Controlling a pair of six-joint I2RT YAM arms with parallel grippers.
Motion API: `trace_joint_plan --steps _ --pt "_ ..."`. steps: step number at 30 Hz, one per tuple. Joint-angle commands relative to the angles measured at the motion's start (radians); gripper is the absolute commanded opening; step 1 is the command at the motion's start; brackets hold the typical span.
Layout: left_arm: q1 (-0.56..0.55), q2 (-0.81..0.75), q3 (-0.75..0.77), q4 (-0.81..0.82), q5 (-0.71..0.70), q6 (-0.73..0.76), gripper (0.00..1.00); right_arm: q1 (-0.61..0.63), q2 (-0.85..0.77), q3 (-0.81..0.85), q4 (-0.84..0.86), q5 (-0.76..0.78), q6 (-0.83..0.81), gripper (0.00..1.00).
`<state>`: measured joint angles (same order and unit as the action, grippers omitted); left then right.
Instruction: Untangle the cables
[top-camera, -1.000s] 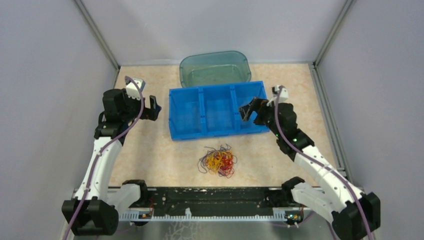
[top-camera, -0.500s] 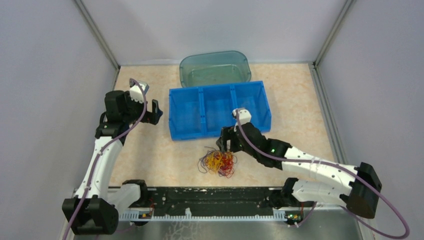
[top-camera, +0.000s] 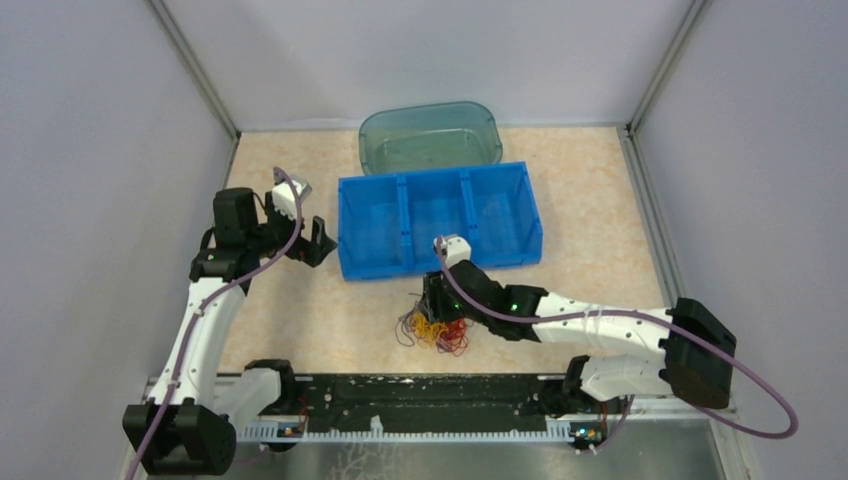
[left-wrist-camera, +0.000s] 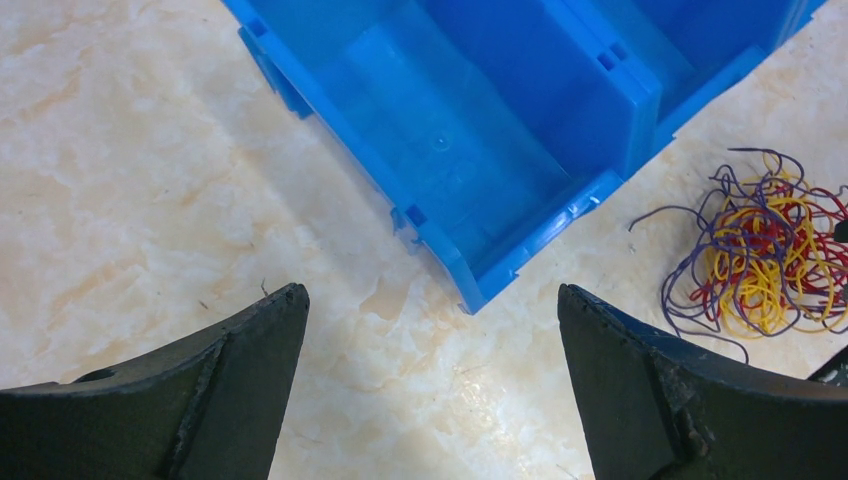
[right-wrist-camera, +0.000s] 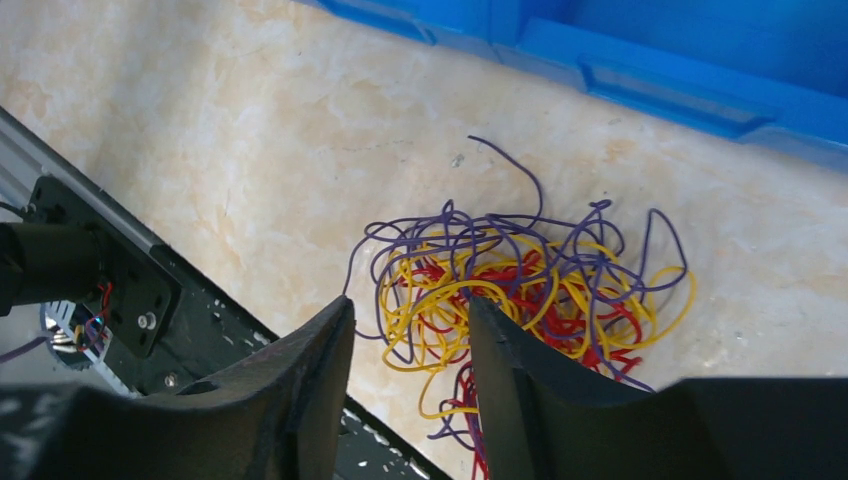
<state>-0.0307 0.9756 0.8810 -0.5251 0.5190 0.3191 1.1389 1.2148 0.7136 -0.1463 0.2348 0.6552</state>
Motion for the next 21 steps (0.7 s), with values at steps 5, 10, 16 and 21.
trace_joint_plan --steps 5,10,16,21 --pt "-0.012 -0.021 -0.005 -0.051 0.032 0.048 1.0 0.046 0.074 0.055 0.044 0.029 0.041 0.37" --pt "-0.016 -0.022 0.001 -0.054 0.039 0.047 1.0 0.054 0.079 0.065 0.033 0.08 0.047 0.3" --pt "-0.022 -0.035 0.002 -0.066 0.043 0.036 1.0 0.054 0.094 0.077 0.084 0.077 0.05 0.08" --pt "-0.023 -0.097 -0.03 -0.069 0.109 0.051 1.0 0.053 0.066 0.116 0.081 0.082 0.037 0.0"
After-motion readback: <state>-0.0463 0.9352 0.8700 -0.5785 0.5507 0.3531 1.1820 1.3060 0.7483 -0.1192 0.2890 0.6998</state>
